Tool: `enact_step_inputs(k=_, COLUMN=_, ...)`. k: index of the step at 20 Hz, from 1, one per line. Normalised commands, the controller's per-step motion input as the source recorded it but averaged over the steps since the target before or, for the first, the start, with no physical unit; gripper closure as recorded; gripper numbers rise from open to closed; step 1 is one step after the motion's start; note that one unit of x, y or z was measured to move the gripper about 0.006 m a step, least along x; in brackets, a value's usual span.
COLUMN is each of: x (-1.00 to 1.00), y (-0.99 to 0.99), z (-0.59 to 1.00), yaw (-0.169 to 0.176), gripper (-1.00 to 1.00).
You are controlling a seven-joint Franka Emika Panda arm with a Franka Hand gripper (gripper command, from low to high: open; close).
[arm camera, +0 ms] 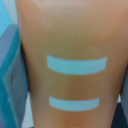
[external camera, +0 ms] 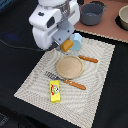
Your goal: Interact with the objects in diverse but meaningful ways.
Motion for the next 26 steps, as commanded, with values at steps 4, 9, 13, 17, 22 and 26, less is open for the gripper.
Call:
enact_step_inputs(k=4, x=0.89, y=0.02, z=0.00, yaw=0.000, gripper=1.00)
enact_step_inputs(k=9, x=0.84, y=-0.06, z=0.00, yaw=-0.015, gripper=1.00)
enact_step_inputs(k=13, x=0.70, y=-0.15, z=0.00, yaw=-0.030, gripper=1.00)
enact_step_inputs(k=17, x=0.38, y=-0.22, z=0.00, yaw=-0.026, gripper=1.00)
enact_step_inputs(k=22, x=0.25, y=-0.19, z=-0.07, yaw=-0.010, gripper=1.00)
enact_step_inputs(k=26, x=0.12, y=-0.13, z=-0.12, yaw=-0.008, gripper=1.00)
